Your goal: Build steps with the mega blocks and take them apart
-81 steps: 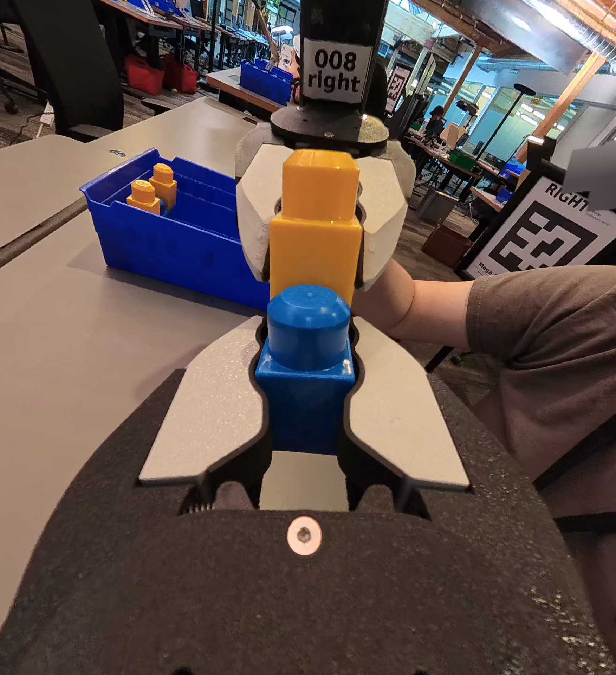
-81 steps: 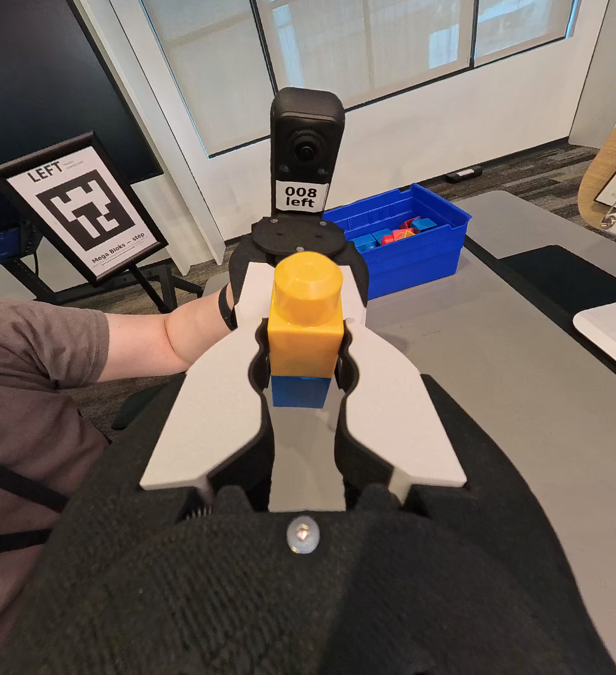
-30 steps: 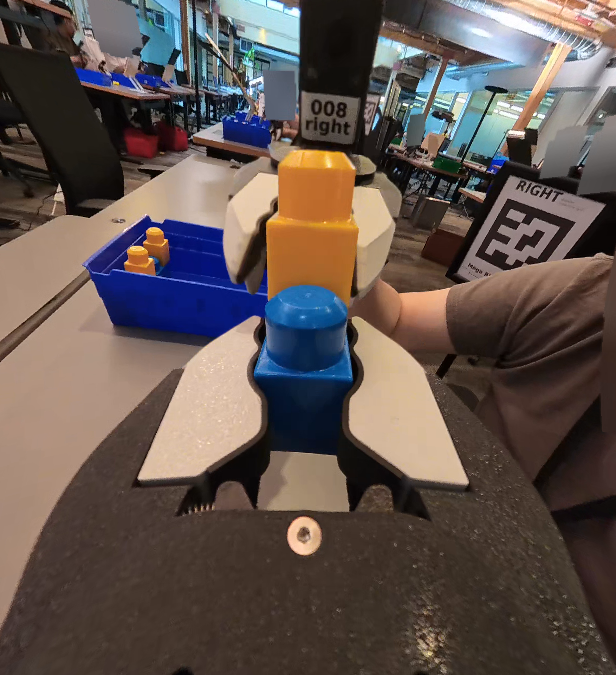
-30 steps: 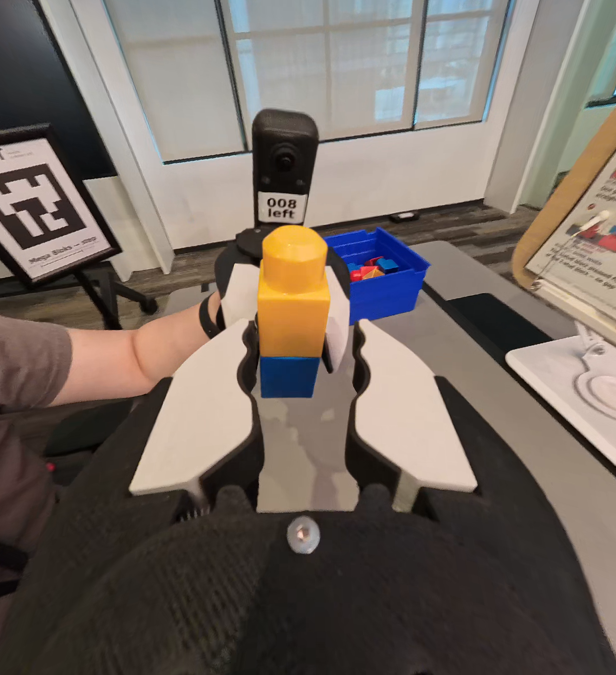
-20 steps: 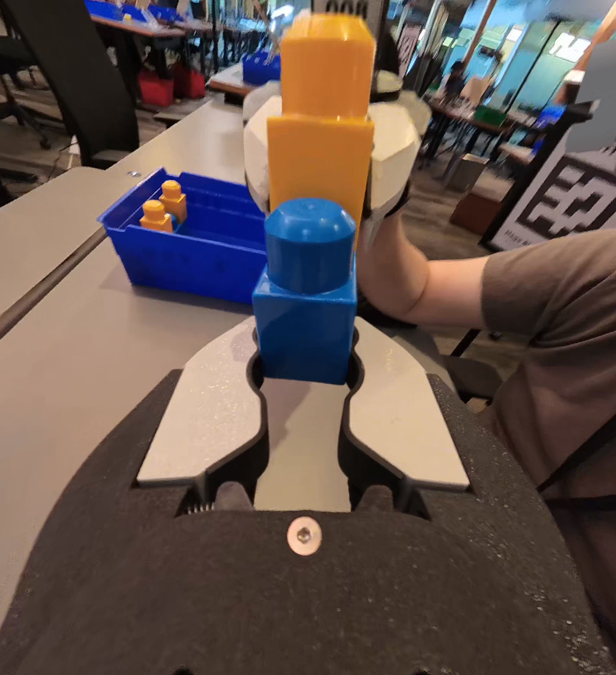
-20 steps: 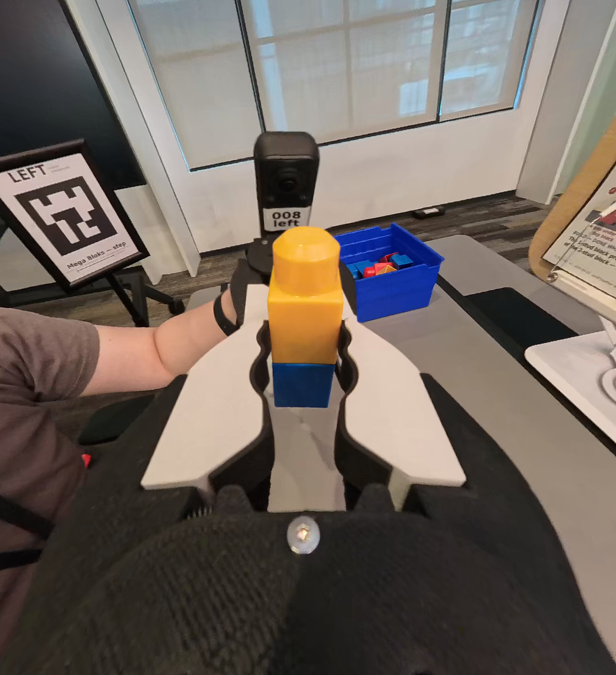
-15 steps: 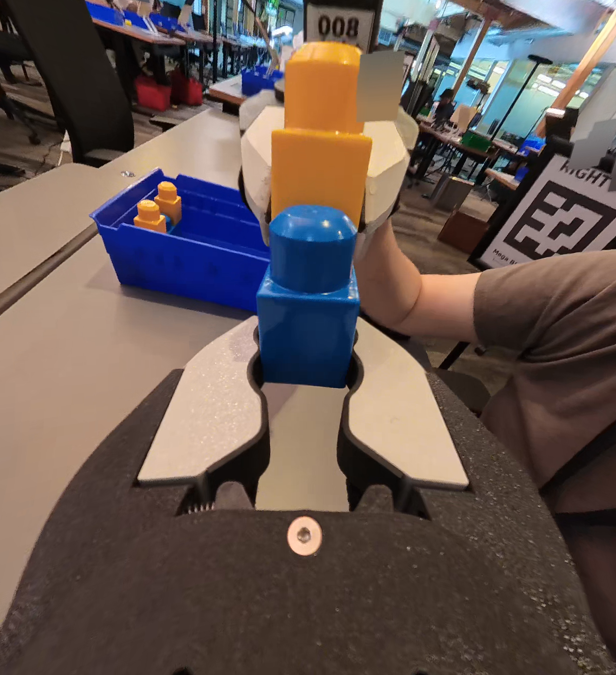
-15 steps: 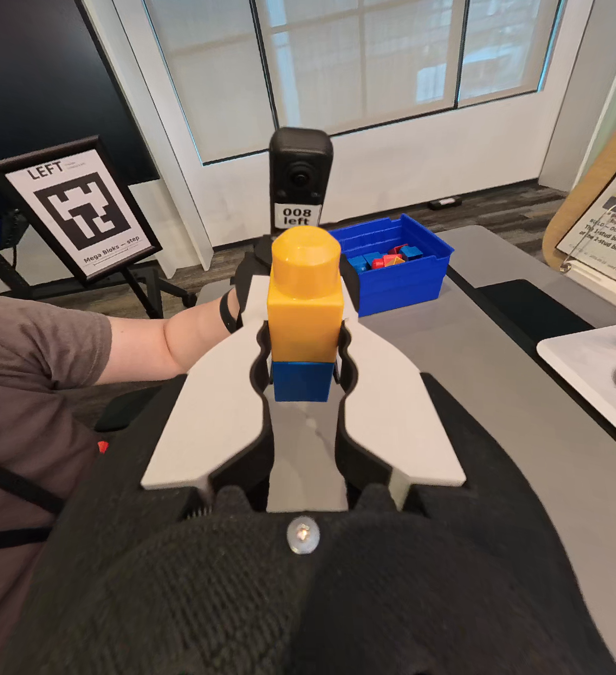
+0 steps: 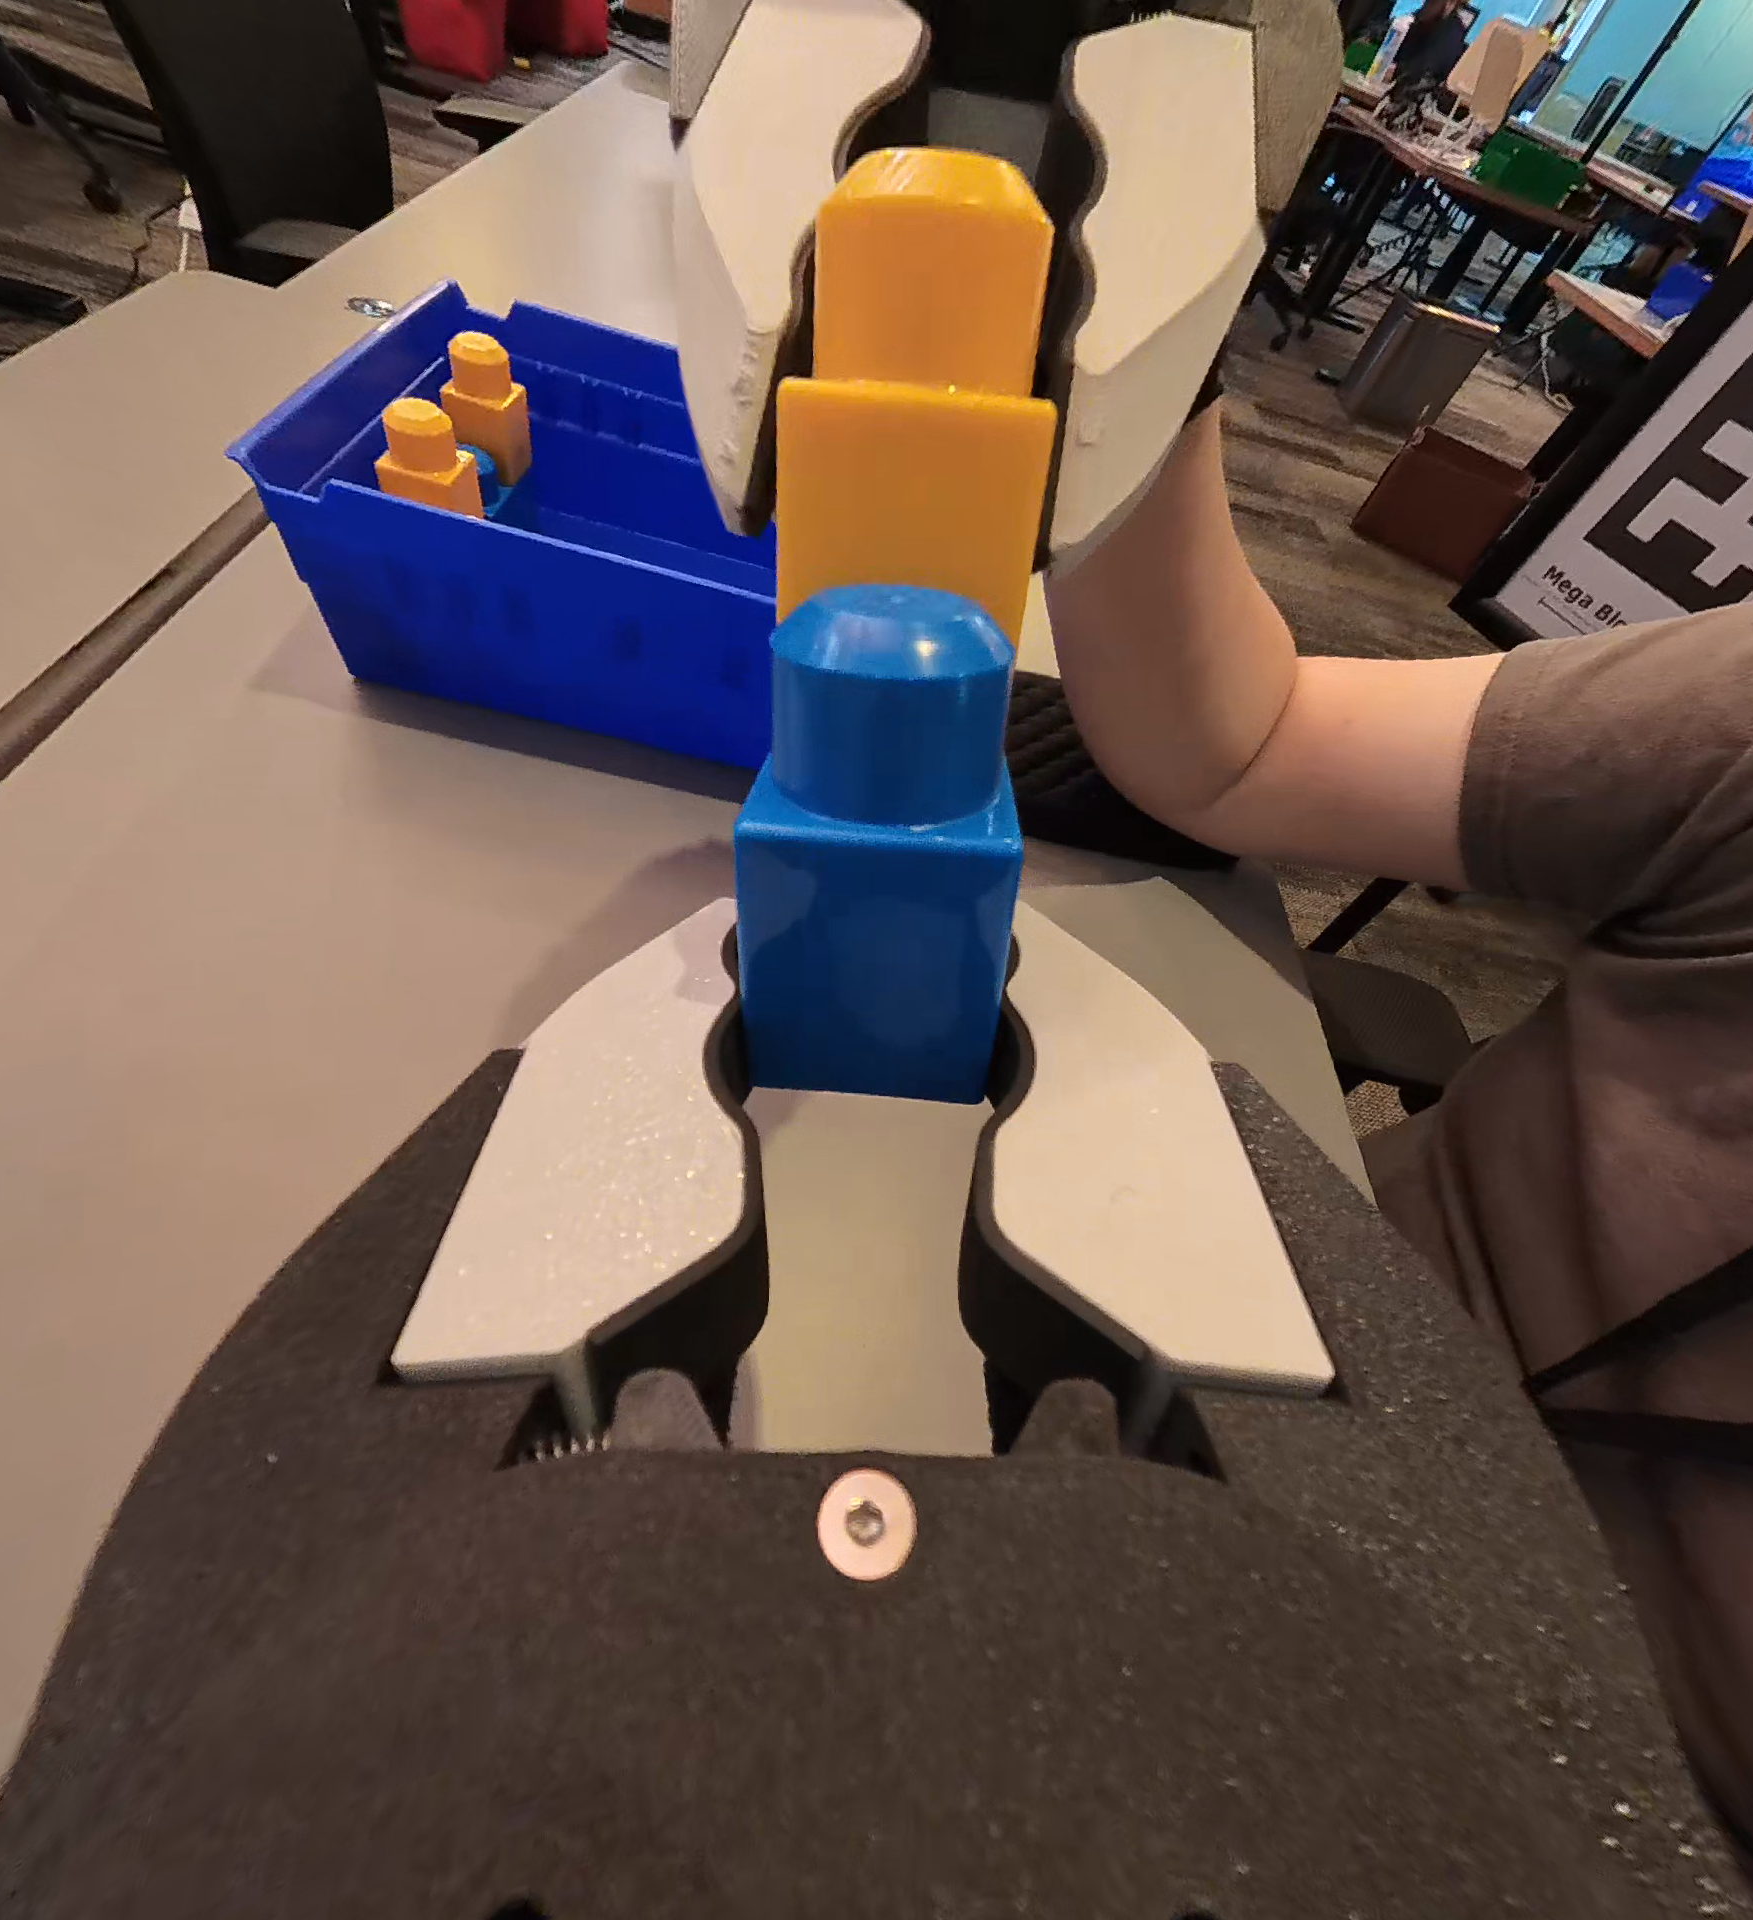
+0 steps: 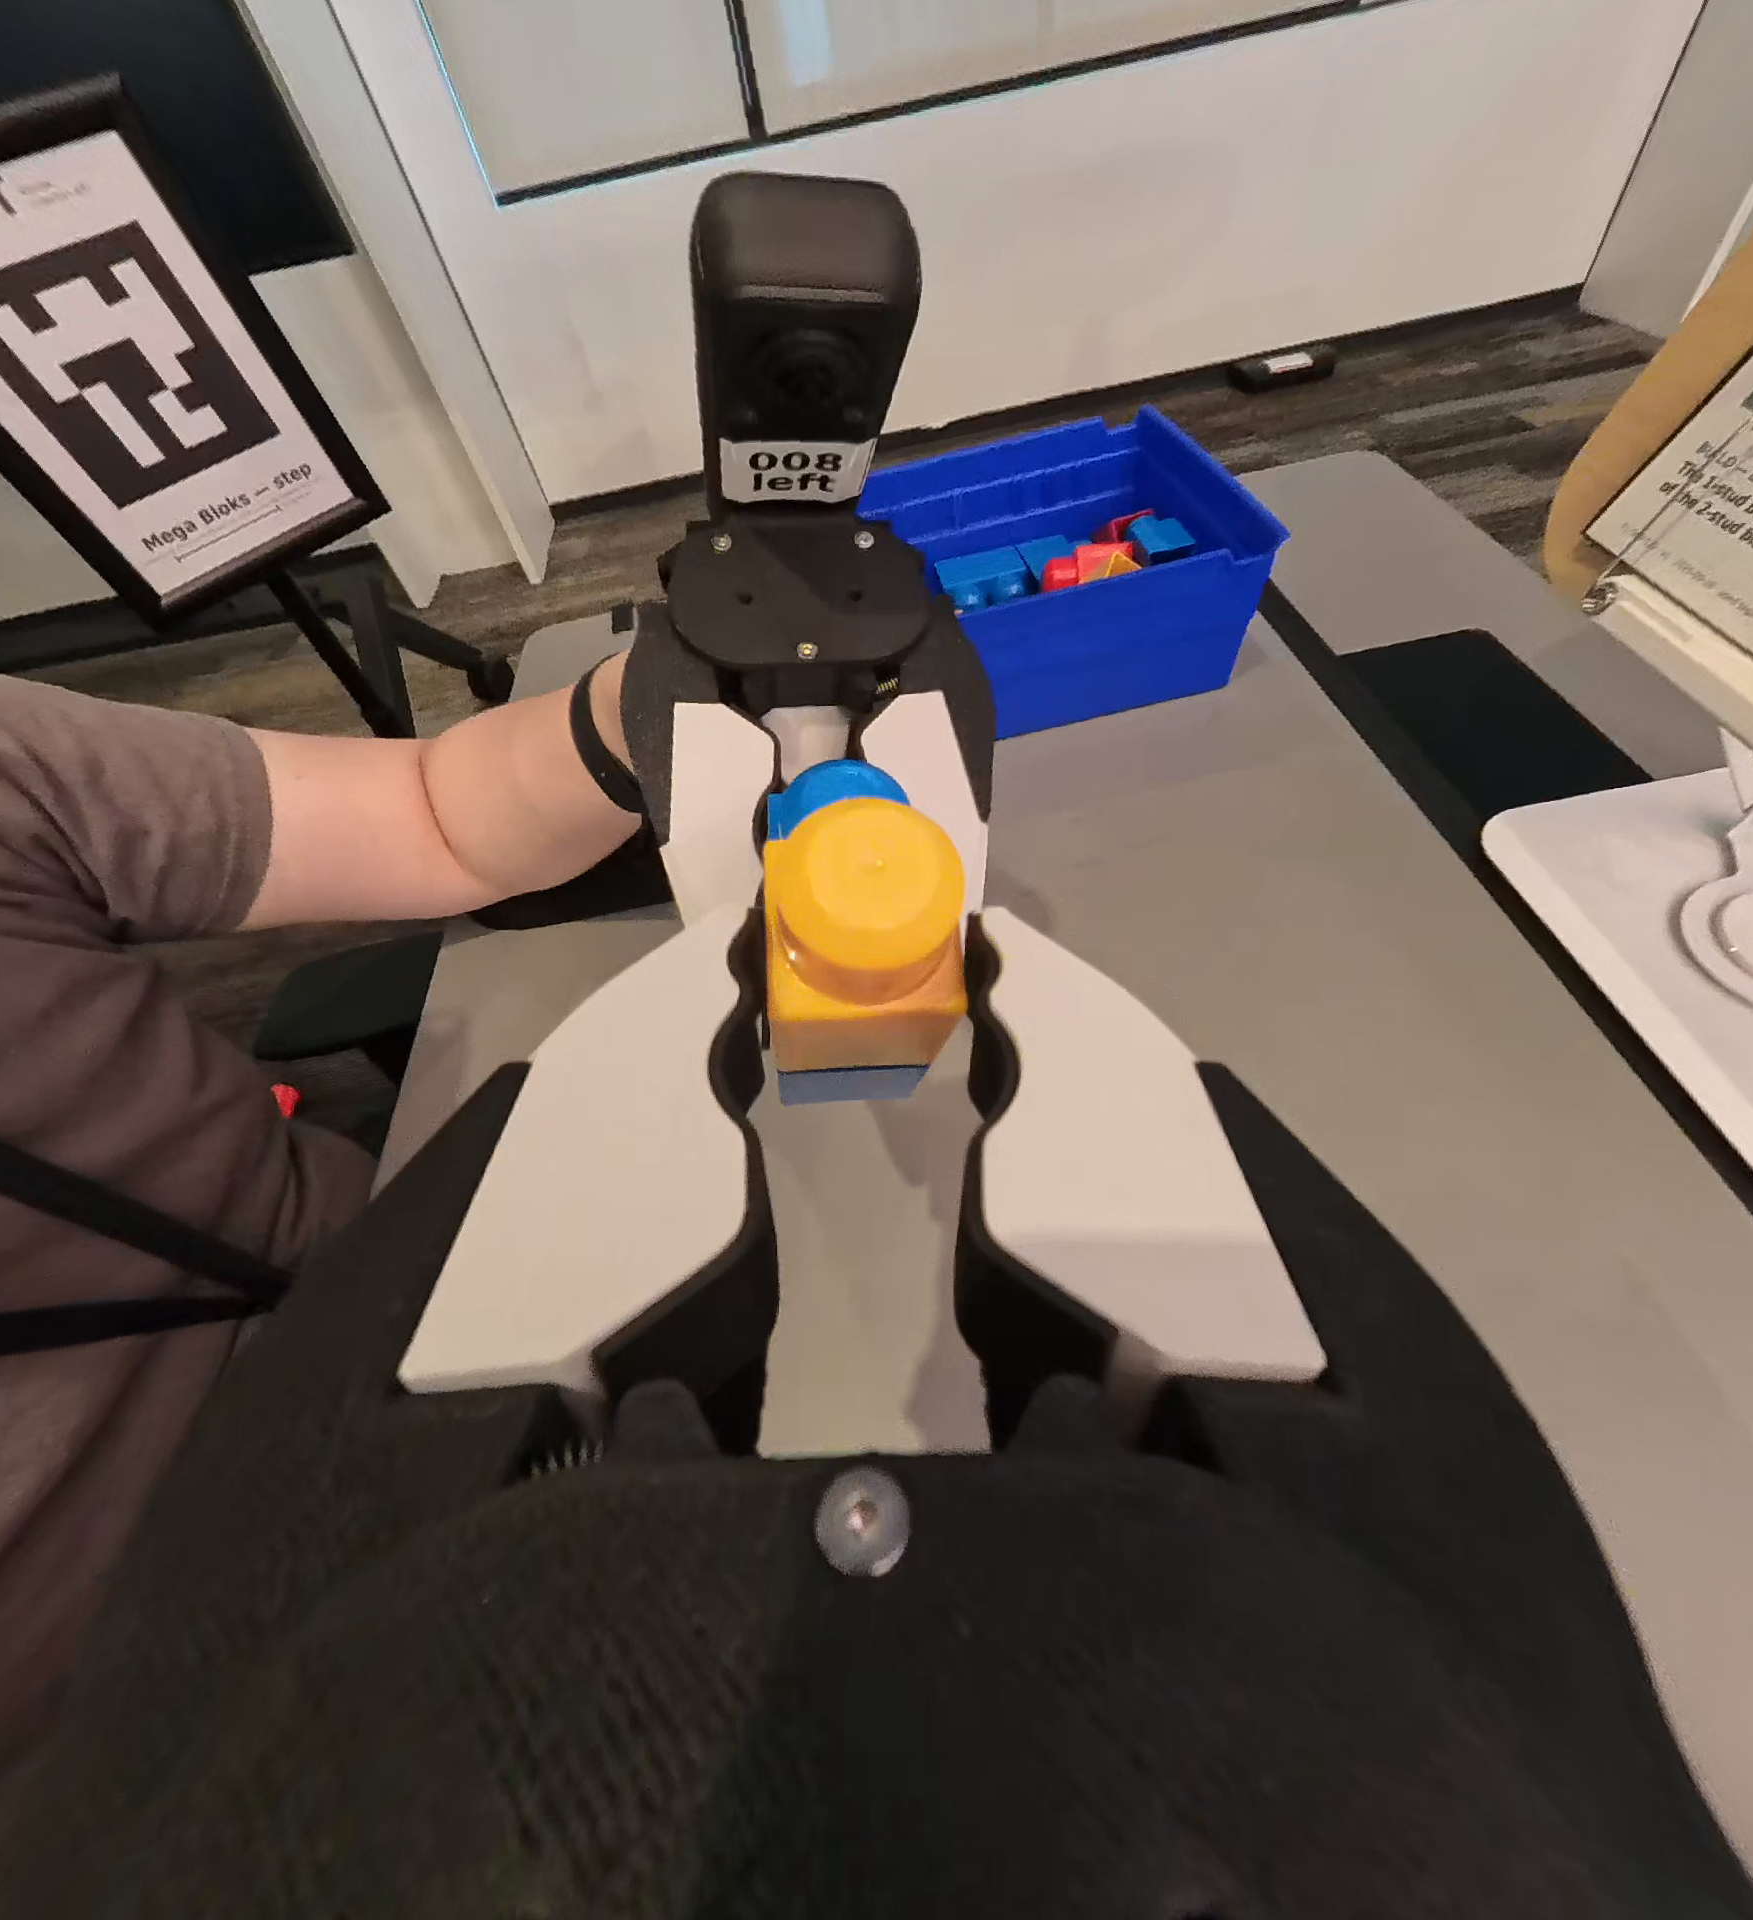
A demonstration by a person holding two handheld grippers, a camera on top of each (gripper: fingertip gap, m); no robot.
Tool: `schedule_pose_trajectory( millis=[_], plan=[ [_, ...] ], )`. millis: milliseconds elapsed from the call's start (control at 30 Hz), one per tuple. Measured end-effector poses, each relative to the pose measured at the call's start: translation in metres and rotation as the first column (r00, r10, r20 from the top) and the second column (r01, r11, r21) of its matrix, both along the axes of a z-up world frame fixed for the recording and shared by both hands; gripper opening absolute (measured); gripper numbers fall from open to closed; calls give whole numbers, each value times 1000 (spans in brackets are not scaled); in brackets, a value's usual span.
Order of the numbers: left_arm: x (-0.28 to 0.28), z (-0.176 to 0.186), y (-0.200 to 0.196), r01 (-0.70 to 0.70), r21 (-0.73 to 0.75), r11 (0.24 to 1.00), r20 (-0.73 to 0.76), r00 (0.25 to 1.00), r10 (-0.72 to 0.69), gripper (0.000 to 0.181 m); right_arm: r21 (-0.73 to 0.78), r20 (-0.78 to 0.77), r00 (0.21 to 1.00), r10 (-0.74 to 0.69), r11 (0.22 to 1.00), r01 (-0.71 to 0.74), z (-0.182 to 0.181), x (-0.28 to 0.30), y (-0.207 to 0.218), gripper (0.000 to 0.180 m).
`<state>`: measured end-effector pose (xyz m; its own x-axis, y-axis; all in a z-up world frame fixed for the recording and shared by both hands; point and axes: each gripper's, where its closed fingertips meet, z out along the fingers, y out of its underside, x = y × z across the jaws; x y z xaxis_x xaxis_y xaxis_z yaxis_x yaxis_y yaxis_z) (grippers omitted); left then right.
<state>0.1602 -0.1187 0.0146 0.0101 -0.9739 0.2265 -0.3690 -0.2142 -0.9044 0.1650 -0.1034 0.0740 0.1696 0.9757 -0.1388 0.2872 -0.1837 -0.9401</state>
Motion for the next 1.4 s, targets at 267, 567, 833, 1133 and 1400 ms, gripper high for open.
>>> schedule_pose_trajectory(
  millis=[267, 567, 833, 1133, 1400],
  plan=[
    [1, -4, 4, -20, 35, 999, -16, 1000, 21, 44, 32, 53, 999, -1, 999, -1, -4, 2, 0, 37],
    [-7, -7, 16, -59, 64, 996, -40, 997, 62, 57, 409, 245, 826, -508, 826, 387, 12, 192, 38, 37],
    [-5, -19, 12, -31, 44, 999, -85, 996, 35, 55, 251, 439, 780, -446, 895, 369, -104, 271, 83, 37],
    [-7, -34, 15, -22, 66, 998, -160, 987, 33, 48, 173, 408, 829, -383, 924, 342, -142, 252, 117, 37],
    [-72, -74, 88, -135, 584, 800, -519, 696, 496, 50, 133, 430, 840, -330, 944, 303, -164, 254, 113, 37]
  ],
)
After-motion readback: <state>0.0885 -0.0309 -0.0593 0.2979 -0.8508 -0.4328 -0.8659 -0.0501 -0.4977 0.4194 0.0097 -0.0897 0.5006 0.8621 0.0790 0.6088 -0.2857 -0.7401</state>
